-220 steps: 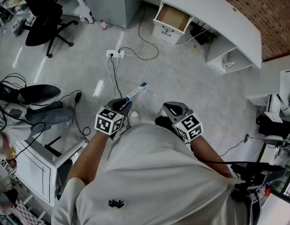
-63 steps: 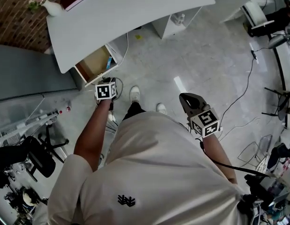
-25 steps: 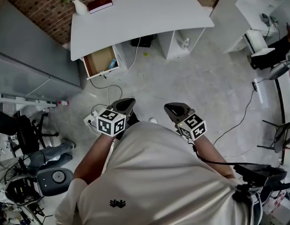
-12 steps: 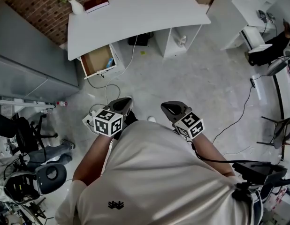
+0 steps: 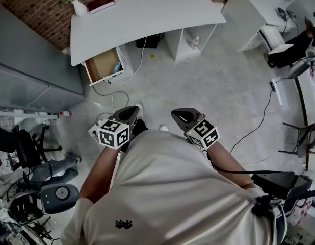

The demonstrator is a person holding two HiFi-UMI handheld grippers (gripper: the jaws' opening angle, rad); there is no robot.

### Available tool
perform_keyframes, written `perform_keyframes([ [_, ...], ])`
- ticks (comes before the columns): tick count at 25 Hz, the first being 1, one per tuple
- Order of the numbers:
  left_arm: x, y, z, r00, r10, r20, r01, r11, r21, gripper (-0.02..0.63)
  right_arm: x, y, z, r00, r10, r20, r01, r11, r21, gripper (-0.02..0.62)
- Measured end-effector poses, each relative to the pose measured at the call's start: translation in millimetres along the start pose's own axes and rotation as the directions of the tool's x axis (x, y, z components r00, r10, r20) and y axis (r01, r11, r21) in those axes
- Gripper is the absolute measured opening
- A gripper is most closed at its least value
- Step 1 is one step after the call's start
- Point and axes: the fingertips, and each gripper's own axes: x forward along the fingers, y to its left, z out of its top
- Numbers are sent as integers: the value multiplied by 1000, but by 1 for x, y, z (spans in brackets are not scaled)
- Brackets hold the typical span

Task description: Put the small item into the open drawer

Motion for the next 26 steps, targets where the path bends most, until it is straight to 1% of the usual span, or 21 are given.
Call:
perform_keyframes([
  [5,4,4,3,1000,-4,-6,4,1000,-9,31,3,-6,4,1000,-2,-6,2,1000,-1,29],
  [9,2,8,-4,1000,-7,-12,6,1000,-10,31,7,0,0,1000,-5,-11,5,1000,3,29],
  [17,2,9,-4,1000,5,-26,-5,1000,-15,31,7,0,1,1000,8,-12,-8,1000,10,29],
  [22,7,9,-13,999,8,-36,-9,1000,-16,31,8,1,-13,1000,12,-18,-11,1000,20,29],
  [26,14,8,-11,999,6,-43,-6,1000,-10,31,8,-5,-18,1000,9,-24,-8,1000,26,29],
])
